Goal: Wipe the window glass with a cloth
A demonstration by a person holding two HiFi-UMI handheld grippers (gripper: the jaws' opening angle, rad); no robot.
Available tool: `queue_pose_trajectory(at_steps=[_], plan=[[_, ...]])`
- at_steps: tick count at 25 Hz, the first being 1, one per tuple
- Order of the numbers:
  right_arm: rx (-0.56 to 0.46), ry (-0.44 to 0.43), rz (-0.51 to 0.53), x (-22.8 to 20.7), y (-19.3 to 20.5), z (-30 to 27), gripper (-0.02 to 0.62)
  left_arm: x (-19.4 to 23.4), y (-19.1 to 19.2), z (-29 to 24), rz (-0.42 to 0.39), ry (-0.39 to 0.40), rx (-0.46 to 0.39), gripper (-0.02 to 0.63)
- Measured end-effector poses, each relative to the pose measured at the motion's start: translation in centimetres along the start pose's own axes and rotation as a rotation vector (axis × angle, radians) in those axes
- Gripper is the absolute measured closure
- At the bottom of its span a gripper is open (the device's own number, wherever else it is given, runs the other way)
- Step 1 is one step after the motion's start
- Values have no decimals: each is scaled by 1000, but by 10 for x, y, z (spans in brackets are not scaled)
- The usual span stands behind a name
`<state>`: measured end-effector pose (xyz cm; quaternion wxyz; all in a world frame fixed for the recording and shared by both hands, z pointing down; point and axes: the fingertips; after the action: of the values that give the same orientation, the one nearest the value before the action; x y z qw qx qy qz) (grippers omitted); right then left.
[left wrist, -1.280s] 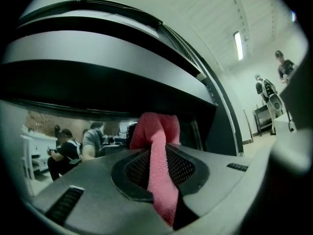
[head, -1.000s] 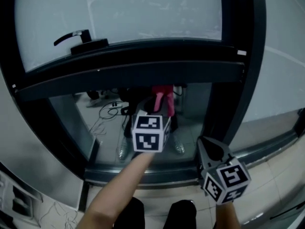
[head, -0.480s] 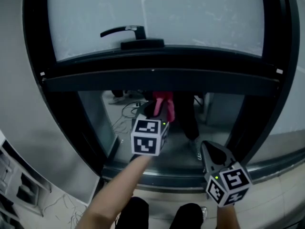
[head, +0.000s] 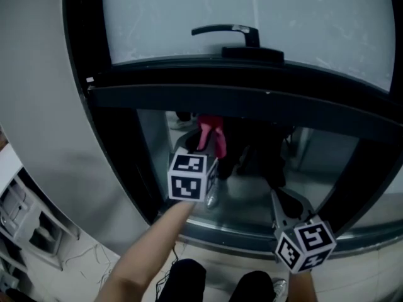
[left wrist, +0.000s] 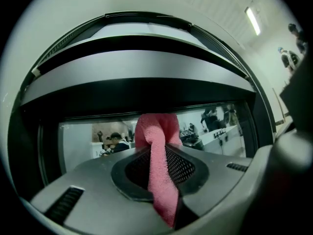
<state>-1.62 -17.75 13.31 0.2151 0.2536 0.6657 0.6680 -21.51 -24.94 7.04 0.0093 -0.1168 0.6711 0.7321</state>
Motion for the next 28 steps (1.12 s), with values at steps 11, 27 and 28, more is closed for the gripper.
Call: queue_pose_trajectory(at_steps=[11,27,28], plan=[[19,-89,16,63,4,-47,589,139,27,58,32,-213,43,545],[67,-197,29,132,25,-104,589,278,47,112,35,-455,100,545],[70,-202,29,136,27,-106,589,282,49,113,33,-464,105,545]])
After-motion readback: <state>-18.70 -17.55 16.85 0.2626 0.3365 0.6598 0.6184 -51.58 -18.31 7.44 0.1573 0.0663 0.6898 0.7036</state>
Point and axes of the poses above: the fingertips, and each gripper's own axes: z backward along the fingers, x to its left, y out of its underside, and after that the axes turned 12 degrees about y, right-handed
